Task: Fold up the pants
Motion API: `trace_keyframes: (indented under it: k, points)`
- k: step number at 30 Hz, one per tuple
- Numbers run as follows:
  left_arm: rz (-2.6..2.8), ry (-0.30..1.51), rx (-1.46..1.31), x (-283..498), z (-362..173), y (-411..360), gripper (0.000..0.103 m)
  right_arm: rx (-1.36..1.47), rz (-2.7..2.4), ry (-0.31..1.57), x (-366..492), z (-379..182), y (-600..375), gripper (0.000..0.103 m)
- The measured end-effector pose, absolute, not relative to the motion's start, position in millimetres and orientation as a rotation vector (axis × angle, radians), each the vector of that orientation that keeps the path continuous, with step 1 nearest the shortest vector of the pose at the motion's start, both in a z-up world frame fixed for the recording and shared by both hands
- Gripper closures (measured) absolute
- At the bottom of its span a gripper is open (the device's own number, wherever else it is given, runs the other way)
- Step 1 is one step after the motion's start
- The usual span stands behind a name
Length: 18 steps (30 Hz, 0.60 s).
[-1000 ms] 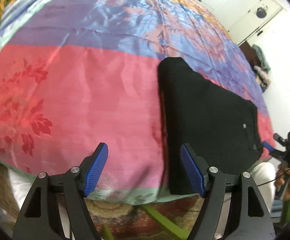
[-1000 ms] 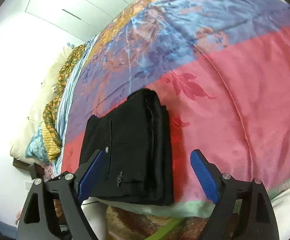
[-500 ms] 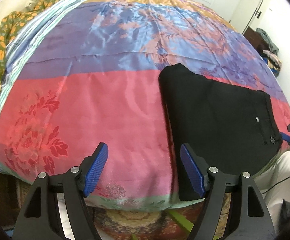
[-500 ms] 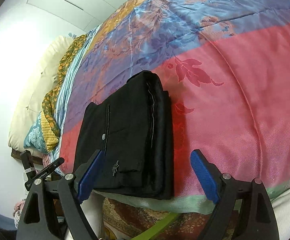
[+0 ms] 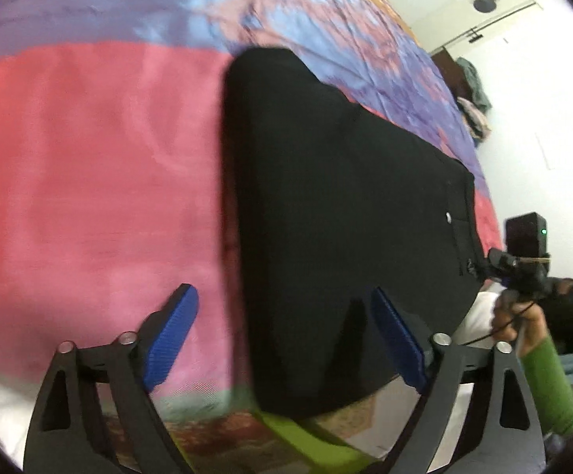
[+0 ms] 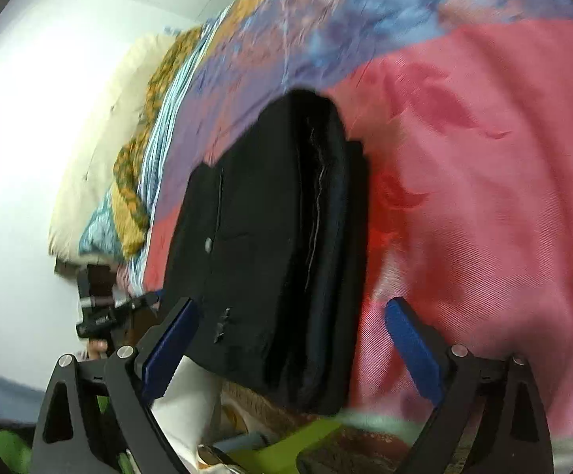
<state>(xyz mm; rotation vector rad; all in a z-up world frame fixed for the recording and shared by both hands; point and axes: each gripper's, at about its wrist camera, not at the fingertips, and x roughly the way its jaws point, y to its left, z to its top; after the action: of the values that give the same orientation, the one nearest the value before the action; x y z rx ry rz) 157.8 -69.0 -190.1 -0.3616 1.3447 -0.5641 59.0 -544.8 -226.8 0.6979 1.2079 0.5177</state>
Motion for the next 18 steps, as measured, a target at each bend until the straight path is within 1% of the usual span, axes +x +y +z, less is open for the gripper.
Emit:
trace_keyframes:
  k: [2,4,5,6,7,8,9,13,18]
  points:
    - [-0.569,1.363,-0.357,160.9,-196.5,-81.9,0.011,0.687,0.595,1.226,66.5,-230.9,-530.6,0.006]
    - [-0.578,1.365,-0.352,161.9,-192.8,-93.7,0.048,0.588,0.609,1.269,73.9,-231.6,-512.2,0.008]
    - [-0.557,1.361,-0.324,162.4,-187.8,-97.3,0.056,0.532,0.625,1.287,76.0,-229.8,-502.8,0.020]
    - [-0.556,1.349,-0.300,162.1,-181.8,-99.1,0.077,0.504,0.631,1.292,76.3,-228.4,-498.9,0.041]
    - [-0.565,1.335,-0.291,162.3,-174.4,-98.5,0.081,0.511,0.641,1.287,77.5,-225.2,-497.9,0.047]
    - [-0.577,1.315,-0.285,162.9,-164.9,-96.9,0.082,0.537,0.648,1.267,78.1,-220.1,-499.5,0.055]
    - [-0.590,1.293,-0.280,163.9,-155.4,-96.0,0.082,0.548,0.652,1.250,77.6,-215.6,-500.2,0.060]
    - [-0.628,1.178,-0.280,185.6,-110.7,-92.9,0.082,0.537,0.712,1.155,92.8,-174.3,-487.7,0.063]
    - [-0.610,1.041,-0.269,242.0,-63.4,-85.4,0.082,0.451,0.729,1.010,155.5,-116.5,-477.0,0.064]
